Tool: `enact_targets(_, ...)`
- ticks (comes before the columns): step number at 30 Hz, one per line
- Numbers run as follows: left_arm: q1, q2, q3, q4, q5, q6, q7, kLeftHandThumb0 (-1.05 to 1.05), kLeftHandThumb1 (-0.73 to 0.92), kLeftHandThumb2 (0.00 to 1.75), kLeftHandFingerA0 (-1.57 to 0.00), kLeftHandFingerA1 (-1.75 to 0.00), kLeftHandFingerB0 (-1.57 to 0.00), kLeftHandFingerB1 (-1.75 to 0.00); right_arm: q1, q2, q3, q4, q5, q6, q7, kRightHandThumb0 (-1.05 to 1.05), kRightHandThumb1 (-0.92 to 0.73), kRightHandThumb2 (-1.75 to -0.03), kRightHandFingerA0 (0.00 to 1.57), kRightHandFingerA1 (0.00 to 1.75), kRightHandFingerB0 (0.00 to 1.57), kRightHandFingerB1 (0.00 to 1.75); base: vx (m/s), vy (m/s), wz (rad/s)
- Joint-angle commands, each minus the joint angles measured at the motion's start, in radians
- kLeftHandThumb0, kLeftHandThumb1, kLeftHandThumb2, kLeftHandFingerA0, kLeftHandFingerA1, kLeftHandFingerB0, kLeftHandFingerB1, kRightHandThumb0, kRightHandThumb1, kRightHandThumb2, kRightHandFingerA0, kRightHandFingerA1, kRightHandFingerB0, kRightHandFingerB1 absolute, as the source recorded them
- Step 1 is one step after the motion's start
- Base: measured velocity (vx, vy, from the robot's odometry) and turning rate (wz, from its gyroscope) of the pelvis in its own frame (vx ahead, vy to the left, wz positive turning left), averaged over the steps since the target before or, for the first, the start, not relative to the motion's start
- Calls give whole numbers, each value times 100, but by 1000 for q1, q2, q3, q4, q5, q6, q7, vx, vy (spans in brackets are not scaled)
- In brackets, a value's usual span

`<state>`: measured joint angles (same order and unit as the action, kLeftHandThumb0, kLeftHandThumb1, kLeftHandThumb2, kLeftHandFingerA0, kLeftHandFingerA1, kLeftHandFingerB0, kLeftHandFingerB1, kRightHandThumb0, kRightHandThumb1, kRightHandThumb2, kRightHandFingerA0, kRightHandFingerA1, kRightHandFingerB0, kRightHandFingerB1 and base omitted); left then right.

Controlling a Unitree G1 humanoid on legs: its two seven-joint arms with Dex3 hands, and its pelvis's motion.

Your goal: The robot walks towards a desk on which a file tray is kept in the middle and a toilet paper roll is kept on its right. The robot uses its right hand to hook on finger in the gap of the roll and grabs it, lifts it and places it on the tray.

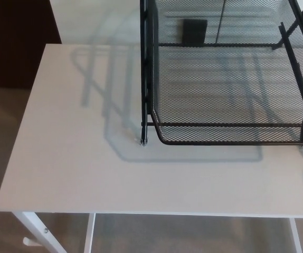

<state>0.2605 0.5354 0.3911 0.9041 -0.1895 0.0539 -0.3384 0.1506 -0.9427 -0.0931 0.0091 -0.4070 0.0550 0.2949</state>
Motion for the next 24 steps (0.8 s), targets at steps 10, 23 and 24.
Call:
enact_targets(10, 1, 13, -15, -9, 25, 14, 31, -87, 92, 68, -19, -73, -13, -58, 6, 27, 49, -37, -55, 7, 27, -35, -39, -96, 4, 52, 0, 47, 0, 0, 0)
enact_targets(23, 36, 12, -31, -71, 41, 11, 31, -88, 92, 69, -20, -72, -13, -56, -110, 67, 159, 57, -163, 8, -46, -30, -63, -59, 100, 70, 35, 34, 0, 0, 0)
enact_targets(24, 20, 11, -29, -39, 39, 3, 32, -85, 92, 67, -16, -68, -12, -54, -113, 70, 173, 78, -197, -12, -97, -17, -66, -60, 82, 132, 66, 44, 0, 0, 0)
